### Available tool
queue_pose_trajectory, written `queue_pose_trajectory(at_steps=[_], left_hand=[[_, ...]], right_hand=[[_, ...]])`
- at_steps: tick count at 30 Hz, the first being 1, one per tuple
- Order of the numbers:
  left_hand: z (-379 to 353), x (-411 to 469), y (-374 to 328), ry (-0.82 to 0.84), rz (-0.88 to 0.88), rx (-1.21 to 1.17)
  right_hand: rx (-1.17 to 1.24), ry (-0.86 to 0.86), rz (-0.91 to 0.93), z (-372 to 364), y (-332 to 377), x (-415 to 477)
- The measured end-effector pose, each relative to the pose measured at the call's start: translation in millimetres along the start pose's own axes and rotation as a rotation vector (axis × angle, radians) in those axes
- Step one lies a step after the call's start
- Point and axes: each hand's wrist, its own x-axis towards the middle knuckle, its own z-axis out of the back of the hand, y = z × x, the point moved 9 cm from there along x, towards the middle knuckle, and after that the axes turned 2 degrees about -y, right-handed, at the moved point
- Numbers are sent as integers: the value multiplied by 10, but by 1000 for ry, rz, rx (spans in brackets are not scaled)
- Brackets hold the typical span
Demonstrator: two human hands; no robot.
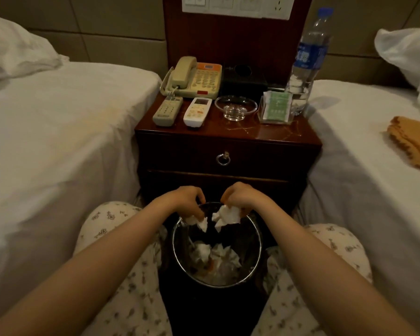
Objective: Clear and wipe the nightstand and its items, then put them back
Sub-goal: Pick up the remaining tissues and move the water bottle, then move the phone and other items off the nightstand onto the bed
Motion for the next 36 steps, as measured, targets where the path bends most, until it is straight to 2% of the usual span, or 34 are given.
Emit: queue_pose_trajectory(at_steps=[7, 18, 21, 24, 27, 30, 33, 36], left_hand=[[-213, 61, 4, 86, 76, 5], [-150, 57, -32, 21, 38, 62], [34, 22, -112, -89, -32, 40], [400, -63, -198, -232, -122, -75], [930, -226, -301, -461, -200, -166], [1477, -414, -452, -675, -266, -187], [1985, -579, -588, -862, -315, -134], [2285, -515, -607, -874, -270, 117]], right_hand=[[-101, 126, -25, -196, -37, -25], [-192, 73, -22, -161, -35, -3], [-157, -34, 48, -28, 64, -15], [37, -122, 138, 201, 249, -20], [303, -262, 198, 566, 501, -67], [444, -403, 277, 949, 813, -125], [436, -523, 360, 1226, 1149, -125], [287, -606, 398, 1349, 1435, -55]])
